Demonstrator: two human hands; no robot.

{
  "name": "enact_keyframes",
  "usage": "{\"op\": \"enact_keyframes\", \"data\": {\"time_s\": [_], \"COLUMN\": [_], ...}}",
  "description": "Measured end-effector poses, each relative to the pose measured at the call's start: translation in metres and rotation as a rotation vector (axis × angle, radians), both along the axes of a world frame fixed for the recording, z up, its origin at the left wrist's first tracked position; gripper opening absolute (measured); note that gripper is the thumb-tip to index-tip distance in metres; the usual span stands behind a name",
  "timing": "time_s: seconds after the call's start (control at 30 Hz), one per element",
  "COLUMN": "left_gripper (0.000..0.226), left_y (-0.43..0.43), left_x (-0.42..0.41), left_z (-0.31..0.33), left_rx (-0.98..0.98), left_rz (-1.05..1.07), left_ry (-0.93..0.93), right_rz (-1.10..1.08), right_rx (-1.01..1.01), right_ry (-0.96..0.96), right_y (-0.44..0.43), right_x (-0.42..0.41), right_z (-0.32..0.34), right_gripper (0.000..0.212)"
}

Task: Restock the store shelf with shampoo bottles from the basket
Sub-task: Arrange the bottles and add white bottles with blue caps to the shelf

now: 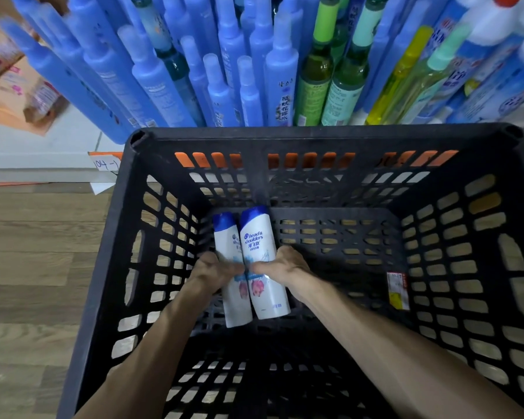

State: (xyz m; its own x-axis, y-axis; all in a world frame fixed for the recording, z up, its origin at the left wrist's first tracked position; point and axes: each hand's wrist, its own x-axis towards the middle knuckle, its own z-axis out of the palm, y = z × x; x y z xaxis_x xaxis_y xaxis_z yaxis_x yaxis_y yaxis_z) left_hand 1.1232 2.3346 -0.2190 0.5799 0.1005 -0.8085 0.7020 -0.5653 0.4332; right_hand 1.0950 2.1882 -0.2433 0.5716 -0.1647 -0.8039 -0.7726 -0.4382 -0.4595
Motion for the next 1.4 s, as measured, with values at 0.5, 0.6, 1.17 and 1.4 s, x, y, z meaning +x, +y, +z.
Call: {"op": "enact_keyframes", "data": {"time_s": [0.5,0.6,1.17,1.4], "left_gripper": [0.06,0.086,0.083,0.012], "left_y": [-0.026,-0.027,0.005,-0.012], "left_x": [-0.024,-0.034,-0.004,0.014], "left_z": [0.154,0.222,0.785,0.993], "left_rx": [-0.352,-0.353,-0.32,-0.387], "left_rz": [0.082,0.115,0.121,0.048], "left_ry": [0.068,0.1,-0.259,-0.567], "right_rz": [-0.229,-0.31,-0.21,-0.144], "right_rx": [-0.006,0.009,0.033,-0.003], "right_ry": [0.021,-0.021,-0.318,-0.623], "right_y": [-0.047,-0.055,-0.047,-0.054], "right_x": [-0.043,-0.055,-0.034,-0.002], "right_z": [0.141,0.231,0.871,1.02], "right_gripper": [0.066,0.058,0.079,0.032]}}
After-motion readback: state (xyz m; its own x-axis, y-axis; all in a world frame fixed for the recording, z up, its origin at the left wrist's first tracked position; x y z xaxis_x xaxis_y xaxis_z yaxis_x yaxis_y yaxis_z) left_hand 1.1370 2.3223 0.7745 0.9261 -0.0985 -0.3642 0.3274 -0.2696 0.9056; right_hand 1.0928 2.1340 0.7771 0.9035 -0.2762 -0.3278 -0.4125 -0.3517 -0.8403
